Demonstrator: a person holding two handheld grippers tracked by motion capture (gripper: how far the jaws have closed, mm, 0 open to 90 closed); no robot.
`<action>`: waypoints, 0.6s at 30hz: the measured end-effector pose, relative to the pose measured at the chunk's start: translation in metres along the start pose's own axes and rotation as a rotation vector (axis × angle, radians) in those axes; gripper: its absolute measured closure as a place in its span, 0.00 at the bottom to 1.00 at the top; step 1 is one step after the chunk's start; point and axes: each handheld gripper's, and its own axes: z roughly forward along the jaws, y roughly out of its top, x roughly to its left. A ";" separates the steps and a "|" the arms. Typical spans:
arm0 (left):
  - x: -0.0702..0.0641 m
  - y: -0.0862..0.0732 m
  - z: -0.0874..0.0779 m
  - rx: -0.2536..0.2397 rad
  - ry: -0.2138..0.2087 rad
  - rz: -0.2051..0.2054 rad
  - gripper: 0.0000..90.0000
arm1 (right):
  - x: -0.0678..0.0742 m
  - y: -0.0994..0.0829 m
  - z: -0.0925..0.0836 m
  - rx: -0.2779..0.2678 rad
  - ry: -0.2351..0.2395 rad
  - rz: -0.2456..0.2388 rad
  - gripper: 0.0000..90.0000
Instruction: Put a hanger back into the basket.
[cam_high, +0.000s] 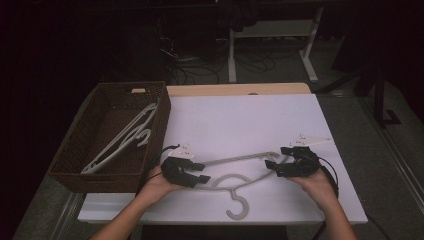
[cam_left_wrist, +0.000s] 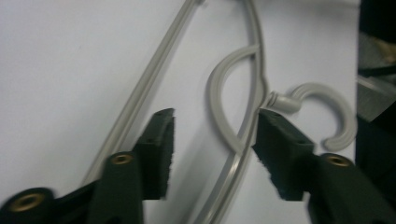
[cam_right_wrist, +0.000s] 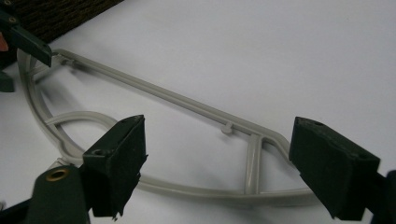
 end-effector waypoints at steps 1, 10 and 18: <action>0.000 0.000 0.000 0.000 0.000 0.000 0.48 | 0.000 0.000 0.000 0.000 0.000 0.000 0.21; 0.001 -0.001 0.002 -0.037 -0.030 -0.016 0.16 | 0.002 0.022 0.010 0.057 -0.024 -0.005 0.53; 0.002 -0.002 0.003 -0.034 -0.021 -0.016 0.09 | -0.007 0.037 0.028 0.122 -0.032 0.019 0.86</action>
